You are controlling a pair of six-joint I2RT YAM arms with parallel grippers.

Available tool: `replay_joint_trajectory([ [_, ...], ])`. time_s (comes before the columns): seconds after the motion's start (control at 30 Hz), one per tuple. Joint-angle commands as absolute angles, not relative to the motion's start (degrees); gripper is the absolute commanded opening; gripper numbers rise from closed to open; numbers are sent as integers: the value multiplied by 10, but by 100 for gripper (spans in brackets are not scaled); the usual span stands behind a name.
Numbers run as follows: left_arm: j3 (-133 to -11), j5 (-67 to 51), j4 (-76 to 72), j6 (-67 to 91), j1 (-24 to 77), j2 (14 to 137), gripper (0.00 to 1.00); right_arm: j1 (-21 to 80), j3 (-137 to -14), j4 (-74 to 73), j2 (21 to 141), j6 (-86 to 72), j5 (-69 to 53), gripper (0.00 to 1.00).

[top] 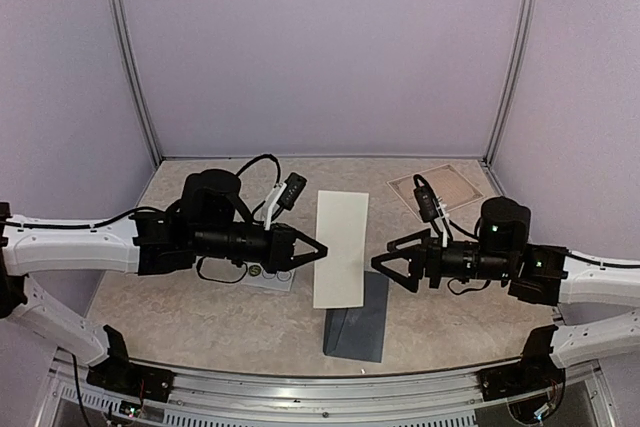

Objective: Place the letter into the envelope and seal it

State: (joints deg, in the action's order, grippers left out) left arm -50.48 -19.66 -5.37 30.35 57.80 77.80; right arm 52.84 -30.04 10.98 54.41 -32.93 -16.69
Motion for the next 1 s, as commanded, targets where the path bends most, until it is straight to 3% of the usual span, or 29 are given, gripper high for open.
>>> replay_joint_trajectory([
  [0.0,-534,-284,-73,235,582,752,0,503,-338,128,538,-302,-202,99],
  [0.17,-557,-325,-56,221,595,757,0,489,-371,167,568,-278,-279,99],
  [0.23,-563,-332,-51,222,595,759,0,488,-384,189,581,-271,-325,93],
  [0.3,-567,-333,-45,221,595,760,0,488,-392,215,589,-269,-361,80],
  [0.4,-570,-339,-40,218,595,764,0,489,-401,234,598,-264,-376,44],
  [0.47,-573,-342,-35,218,595,768,0,489,-411,229,605,-251,-374,10],
  [0.5,-574,-337,-32,220,595,770,0,488,-417,219,608,-242,-367,0],
  [0.53,-577,-319,-25,226,593,770,7,489,-423,205,610,-228,-354,0],
  [0.57,-580,-298,-13,235,588,769,23,489,-429,187,609,-212,-327,0],
  [0.6,-581,-277,-4,248,574,767,46,489,-434,160,608,-184,-294,0],
  [0.67,-573,-245,17,295,547,751,64,488,-439,130,600,-144,-199,0],
  [0.8,-536,-232,-7,419,489,705,72,488,-429,140,586,-67,-82,0],
  [0.97,-515,-262,-23,596,437,684,74,495,-428,201,601,20,-81,0],
])
